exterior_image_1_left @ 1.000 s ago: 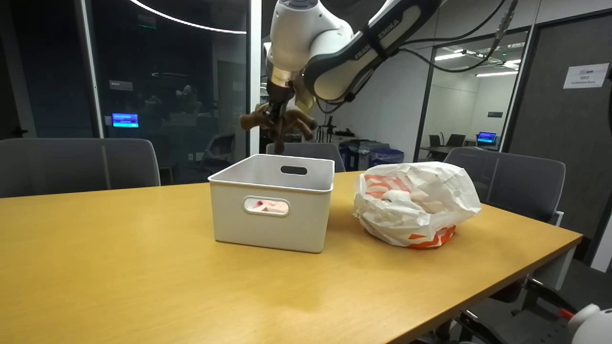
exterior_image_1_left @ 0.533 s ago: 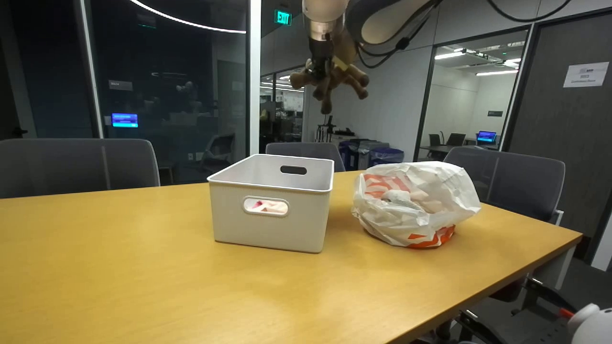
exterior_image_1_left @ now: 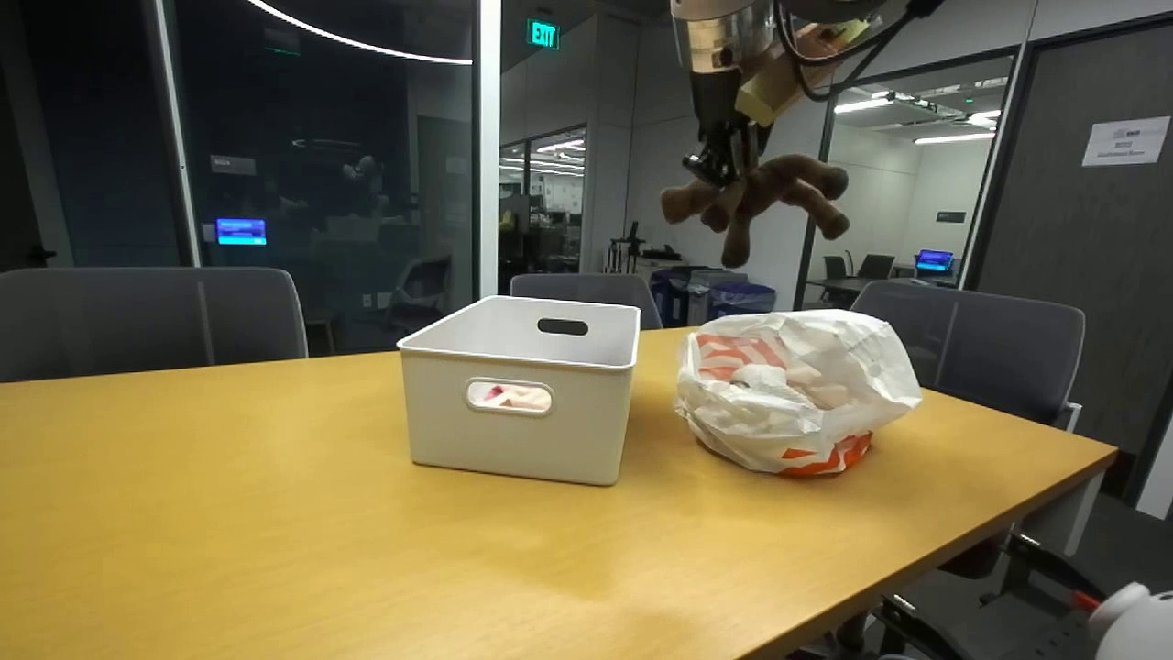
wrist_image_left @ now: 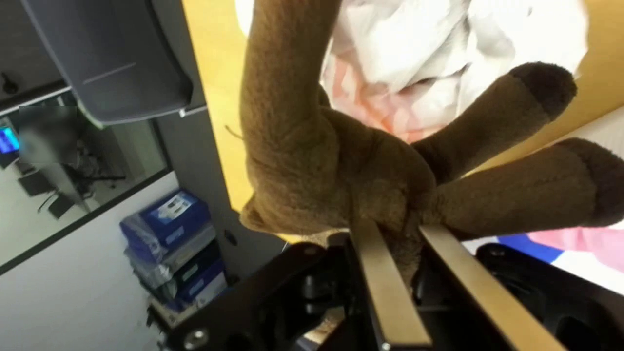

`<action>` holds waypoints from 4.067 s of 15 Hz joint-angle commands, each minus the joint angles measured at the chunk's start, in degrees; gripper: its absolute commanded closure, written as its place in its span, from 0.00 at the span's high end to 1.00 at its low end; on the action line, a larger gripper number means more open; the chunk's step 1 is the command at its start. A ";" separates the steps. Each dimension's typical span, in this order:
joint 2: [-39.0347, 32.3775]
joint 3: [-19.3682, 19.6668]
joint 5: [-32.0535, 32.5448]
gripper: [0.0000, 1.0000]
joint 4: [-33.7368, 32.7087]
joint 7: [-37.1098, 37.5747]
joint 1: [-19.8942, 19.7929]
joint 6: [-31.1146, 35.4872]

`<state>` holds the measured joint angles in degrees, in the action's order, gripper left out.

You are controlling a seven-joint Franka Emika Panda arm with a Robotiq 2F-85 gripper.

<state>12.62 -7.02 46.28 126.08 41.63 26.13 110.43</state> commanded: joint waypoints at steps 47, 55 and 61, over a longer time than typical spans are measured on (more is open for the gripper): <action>-9.17 -4.34 -7.22 1.00 6.76 -1.46 -16.60 48.88; -31.21 -9.12 -32.45 1.00 1.79 -21.35 -12.93 70.23; -42.47 -22.89 -30.70 1.00 -5.41 -31.73 -25.84 63.83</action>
<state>-25.91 -26.03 14.54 124.98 15.45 4.40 177.87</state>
